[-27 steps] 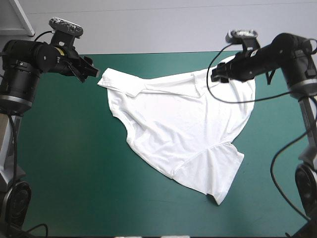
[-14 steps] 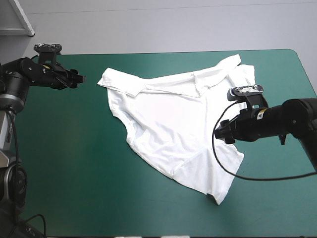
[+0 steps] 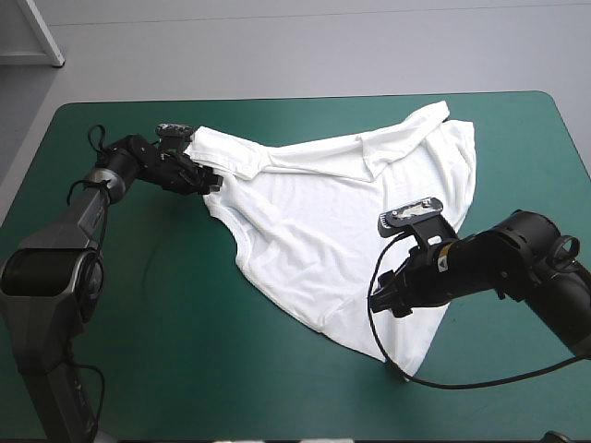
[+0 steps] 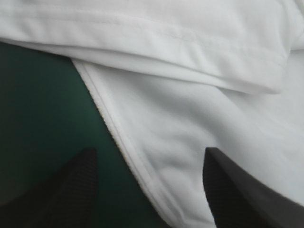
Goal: Fold the cloth
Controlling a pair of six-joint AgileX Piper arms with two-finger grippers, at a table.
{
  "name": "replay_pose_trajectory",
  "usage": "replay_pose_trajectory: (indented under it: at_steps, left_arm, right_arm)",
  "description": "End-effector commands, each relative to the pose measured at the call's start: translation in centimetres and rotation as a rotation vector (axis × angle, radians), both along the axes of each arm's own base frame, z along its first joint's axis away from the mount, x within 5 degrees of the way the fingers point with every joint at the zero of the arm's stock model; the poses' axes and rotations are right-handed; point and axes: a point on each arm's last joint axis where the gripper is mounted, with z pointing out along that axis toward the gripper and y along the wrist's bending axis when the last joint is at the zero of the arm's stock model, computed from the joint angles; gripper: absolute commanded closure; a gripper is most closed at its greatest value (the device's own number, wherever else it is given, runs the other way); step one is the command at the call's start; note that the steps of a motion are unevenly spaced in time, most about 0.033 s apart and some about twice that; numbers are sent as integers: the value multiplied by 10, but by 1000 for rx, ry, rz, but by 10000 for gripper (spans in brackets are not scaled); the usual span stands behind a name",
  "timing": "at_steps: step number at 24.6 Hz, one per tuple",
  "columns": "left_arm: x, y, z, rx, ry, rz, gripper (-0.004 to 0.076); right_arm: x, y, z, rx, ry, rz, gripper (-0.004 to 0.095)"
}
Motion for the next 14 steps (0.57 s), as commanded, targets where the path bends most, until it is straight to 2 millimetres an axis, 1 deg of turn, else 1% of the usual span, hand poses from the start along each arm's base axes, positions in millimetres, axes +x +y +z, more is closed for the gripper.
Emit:
replay_pose_trajectory:
  at_steps: [1,4,6,7,10,11,13,14]
  left_arm:
    - [2,-10,26,-24,-100,4,259]
    - [6,-24,11,-10,-88,-22,259]
    - [6,-33,1,12,-73,-48,291]
    - [6,-35,1,16,-71,-50,318]
    - [6,-41,-5,27,-60,-69,447]
    - [6,-41,-7,33,-56,-71,520]
    - [7,-41,-10,44,-53,-77,617]
    - [7,-41,-13,56,-51,-80,683]
  right_arm:
    - [-8,-4,17,52,-65,-14,297]
    - [-15,-10,22,68,-68,-29,301]
    - [-17,-11,24,70,-80,-21,301]
    - [-18,-11,24,69,-84,-16,301]
    - [-19,-9,24,66,-89,16,301]
    - [-19,-8,23,61,-90,24,301]
    - [-21,-4,23,53,-93,49,301]
    - [-23,0,22,46,-91,72,301]
